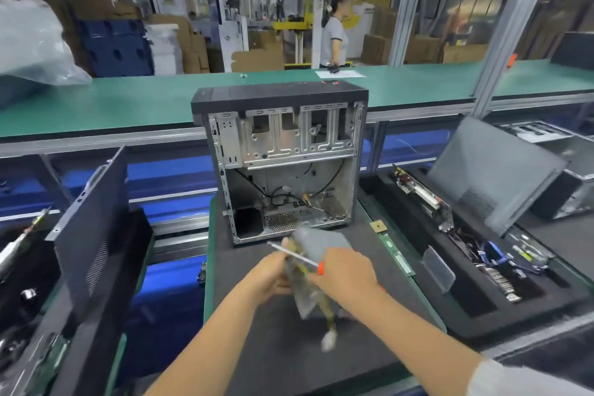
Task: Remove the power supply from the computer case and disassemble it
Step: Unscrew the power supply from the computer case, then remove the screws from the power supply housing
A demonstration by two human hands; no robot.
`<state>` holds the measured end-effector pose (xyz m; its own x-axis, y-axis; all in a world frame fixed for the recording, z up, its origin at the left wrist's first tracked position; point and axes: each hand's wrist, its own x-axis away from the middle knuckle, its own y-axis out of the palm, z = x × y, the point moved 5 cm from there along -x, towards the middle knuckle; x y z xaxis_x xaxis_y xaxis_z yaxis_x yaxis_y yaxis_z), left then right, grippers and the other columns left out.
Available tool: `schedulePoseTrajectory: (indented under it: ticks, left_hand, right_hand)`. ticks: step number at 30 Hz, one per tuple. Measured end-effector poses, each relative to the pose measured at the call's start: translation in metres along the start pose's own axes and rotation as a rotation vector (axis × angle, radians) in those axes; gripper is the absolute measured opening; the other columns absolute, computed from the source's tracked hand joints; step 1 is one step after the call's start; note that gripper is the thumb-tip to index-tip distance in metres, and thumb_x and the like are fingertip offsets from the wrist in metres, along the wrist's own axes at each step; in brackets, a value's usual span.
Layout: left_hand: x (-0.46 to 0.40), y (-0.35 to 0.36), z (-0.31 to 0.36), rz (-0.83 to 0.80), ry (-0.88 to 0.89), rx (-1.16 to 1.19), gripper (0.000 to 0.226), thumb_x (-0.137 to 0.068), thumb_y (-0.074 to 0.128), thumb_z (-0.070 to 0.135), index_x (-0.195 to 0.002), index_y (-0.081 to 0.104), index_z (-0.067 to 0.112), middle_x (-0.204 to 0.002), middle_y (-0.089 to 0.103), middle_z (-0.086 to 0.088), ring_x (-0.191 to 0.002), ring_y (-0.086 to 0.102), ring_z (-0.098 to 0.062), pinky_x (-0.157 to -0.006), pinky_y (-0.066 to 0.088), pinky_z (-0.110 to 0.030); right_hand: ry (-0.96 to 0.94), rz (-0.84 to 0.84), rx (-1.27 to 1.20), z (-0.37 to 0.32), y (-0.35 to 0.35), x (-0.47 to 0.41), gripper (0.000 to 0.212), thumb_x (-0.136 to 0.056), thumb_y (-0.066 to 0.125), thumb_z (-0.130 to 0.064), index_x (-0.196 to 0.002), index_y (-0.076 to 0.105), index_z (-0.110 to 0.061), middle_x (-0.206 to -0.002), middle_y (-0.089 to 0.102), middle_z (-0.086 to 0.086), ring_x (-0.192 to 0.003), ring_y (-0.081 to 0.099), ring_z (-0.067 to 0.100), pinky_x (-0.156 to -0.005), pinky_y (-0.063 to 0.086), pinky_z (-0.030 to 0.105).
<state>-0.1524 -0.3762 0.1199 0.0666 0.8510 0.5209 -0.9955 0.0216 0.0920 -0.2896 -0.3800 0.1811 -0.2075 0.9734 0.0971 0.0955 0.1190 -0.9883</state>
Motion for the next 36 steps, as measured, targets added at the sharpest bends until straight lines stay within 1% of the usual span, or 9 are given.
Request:
schedulePoseTrajectory:
  ticks: [4,8,12,21,25,28,30,33,36]
  left_hand:
    - [0.002,-0.025,-0.016,0.185,-0.029,0.004,0.082,-0.093,0.026,0.071,-0.148,0.038,0.011,-0.148,0.043,-0.013,-0.141,0.035,-0.031,-0.113,0.031,-0.040]
    - [0.004,-0.056,-0.013,0.317,0.185,-0.432,0.025,-0.100,0.051,0.035,-0.104,0.064,0.015,-0.110,0.061,-0.007,-0.101,0.059,-0.020,-0.081,0.040,-0.028]
    - [-0.004,-0.057,-0.029,0.099,0.220,-0.580,0.066,-0.087,0.073,0.025,-0.144,0.040,0.014,-0.138,0.046,0.006,-0.124,0.042,-0.006,-0.102,0.031,-0.019]
    - [-0.032,-0.042,-0.017,0.115,0.348,-0.480,0.062,-0.078,0.080,0.011,-0.127,0.050,0.035,-0.117,0.056,0.035,-0.119,0.051,0.002,-0.098,0.037,-0.004]
    - [-0.048,-0.045,-0.009,0.040,0.260,-0.582,0.105,-0.078,0.082,0.025,-0.156,0.013,0.022,-0.150,0.025,0.014,-0.138,0.024,-0.003,-0.114,0.020,-0.017]
    - [-0.048,-0.046,-0.011,-0.044,0.206,-0.515,0.105,-0.078,0.082,0.025,-0.156,0.011,0.025,-0.154,0.023,0.013,-0.138,0.021,0.001,-0.096,0.024,0.000]
    - [-0.045,-0.046,-0.013,0.030,0.128,-0.510,0.104,-0.076,0.083,0.036,-0.154,0.016,0.024,-0.152,0.031,0.010,-0.144,0.024,-0.010,-0.105,0.030,-0.017]
    - [-0.028,-0.050,-0.003,0.427,0.094,-1.097,0.085,-0.071,0.067,0.072,-0.130,0.044,0.016,-0.128,0.046,0.000,-0.129,0.041,-0.024,-0.101,0.037,-0.039]
    - [-0.010,-0.036,-0.002,0.365,0.003,-1.239,0.075,-0.063,0.061,0.084,-0.100,0.044,0.020,-0.103,0.054,0.002,-0.098,0.056,-0.020,-0.075,0.041,-0.034]
  right_hand:
    - [0.037,-0.205,-0.281,-0.008,0.023,0.011,0.037,-0.083,0.061,-0.045,-0.107,0.059,-0.017,-0.109,0.062,0.003,-0.101,0.059,0.025,-0.075,0.044,0.031]
    - [0.095,-0.380,-0.473,0.024,0.028,0.002,0.014,-0.083,0.060,-0.017,-0.081,0.046,-0.016,-0.089,0.053,0.003,-0.078,0.051,0.021,-0.060,0.039,0.025]
    - [0.098,-0.374,-0.585,0.049,0.017,-0.012,0.014,-0.087,0.052,-0.008,-0.098,0.051,-0.016,-0.081,0.050,0.001,-0.065,0.045,0.018,-0.050,0.041,0.023]
    - [0.022,-0.399,-0.580,0.049,0.006,-0.052,0.026,-0.096,0.052,-0.023,-0.114,0.039,-0.010,-0.087,0.061,0.008,-0.056,0.050,0.014,-0.044,0.043,0.020]
    - [-0.026,-0.279,-0.579,0.047,-0.013,-0.075,0.019,-0.088,0.059,-0.017,-0.103,0.048,-0.010,-0.090,0.060,0.008,-0.055,0.054,0.013,-0.043,0.043,0.019]
    - [-0.080,-0.183,-0.592,0.048,-0.031,-0.089,0.016,-0.084,0.068,-0.021,-0.098,0.063,-0.015,-0.077,0.059,0.002,-0.043,0.056,0.004,-0.039,0.041,0.015]
    - [-0.102,-0.141,-0.636,0.049,-0.039,-0.096,0.018,-0.083,0.070,-0.024,-0.099,0.067,-0.016,-0.073,0.060,-0.001,-0.039,0.057,0.002,-0.040,0.042,0.013]
    - [-0.102,-0.095,-0.633,0.049,-0.038,-0.107,0.023,-0.085,0.067,-0.029,-0.105,0.067,-0.017,-0.081,0.066,0.003,-0.047,0.064,0.005,-0.044,0.042,0.008]
    - [-0.092,-0.108,-0.584,0.046,-0.018,-0.119,0.031,-0.090,0.062,-0.034,-0.114,0.065,-0.015,-0.085,0.070,0.005,-0.063,0.067,0.008,-0.051,0.040,0.013]
